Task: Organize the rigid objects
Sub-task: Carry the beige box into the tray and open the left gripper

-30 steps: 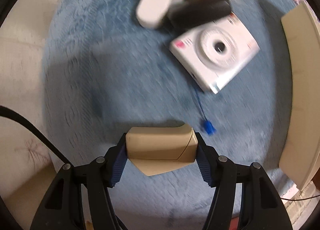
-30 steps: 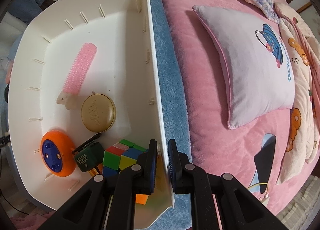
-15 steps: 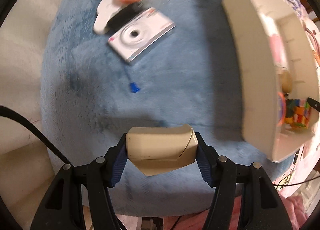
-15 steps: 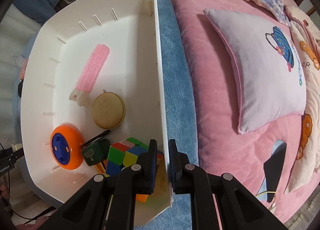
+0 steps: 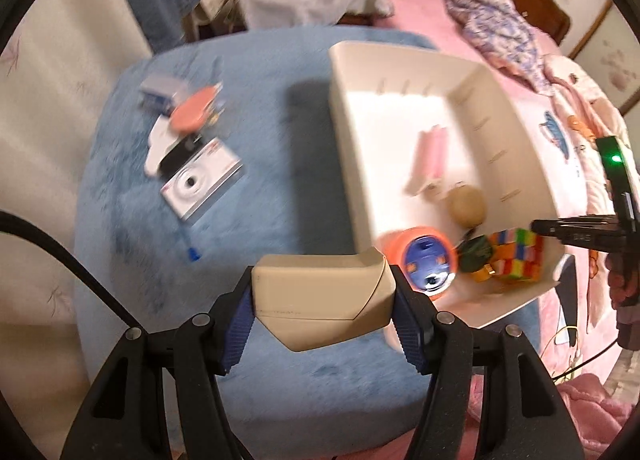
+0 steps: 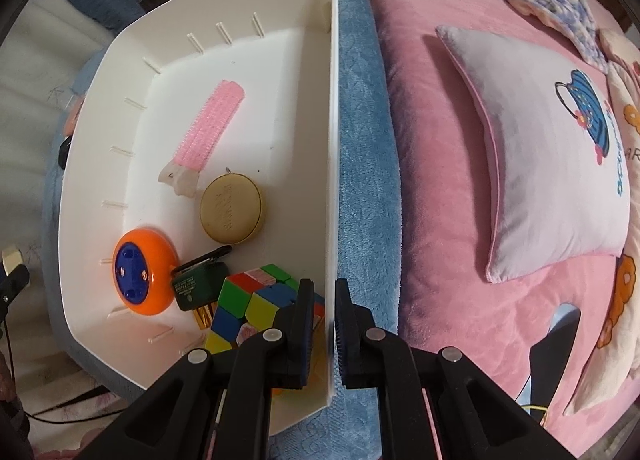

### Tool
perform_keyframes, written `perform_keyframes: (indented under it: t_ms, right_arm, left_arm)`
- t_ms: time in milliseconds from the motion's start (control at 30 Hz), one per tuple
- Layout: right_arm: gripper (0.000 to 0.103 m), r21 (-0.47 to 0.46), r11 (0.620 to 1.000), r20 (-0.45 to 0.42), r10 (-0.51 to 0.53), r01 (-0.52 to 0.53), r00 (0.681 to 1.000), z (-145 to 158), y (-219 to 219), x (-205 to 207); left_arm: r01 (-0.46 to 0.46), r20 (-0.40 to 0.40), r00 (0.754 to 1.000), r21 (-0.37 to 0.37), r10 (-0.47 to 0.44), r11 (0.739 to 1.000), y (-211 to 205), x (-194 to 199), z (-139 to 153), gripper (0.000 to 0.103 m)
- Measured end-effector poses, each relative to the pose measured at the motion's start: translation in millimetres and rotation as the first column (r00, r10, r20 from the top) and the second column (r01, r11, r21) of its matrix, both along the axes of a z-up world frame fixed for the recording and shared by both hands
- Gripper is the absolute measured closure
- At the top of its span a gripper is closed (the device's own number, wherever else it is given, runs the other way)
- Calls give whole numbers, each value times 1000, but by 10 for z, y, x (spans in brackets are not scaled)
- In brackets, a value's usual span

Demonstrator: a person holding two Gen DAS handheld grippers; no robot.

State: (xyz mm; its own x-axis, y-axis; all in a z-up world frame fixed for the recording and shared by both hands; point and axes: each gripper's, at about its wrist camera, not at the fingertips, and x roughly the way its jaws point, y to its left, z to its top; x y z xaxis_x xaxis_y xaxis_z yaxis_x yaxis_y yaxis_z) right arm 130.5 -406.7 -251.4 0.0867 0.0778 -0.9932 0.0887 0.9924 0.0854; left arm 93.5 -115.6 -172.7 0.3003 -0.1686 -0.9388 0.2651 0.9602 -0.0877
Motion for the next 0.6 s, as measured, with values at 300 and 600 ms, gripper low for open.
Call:
perform_keyframes:
  t_ms: [300,600]
  right_arm:
    - [93,25,997,5,69,-69,998,-2,3,1]
    - [93,54,994,4,97,-97,995,-8,-35,11]
  left_arm:
    - [98,96,991,-71,-91,993,-469,-160,104,38]
    - [162,169,975,-107,-142,981,-877,-257,171,37]
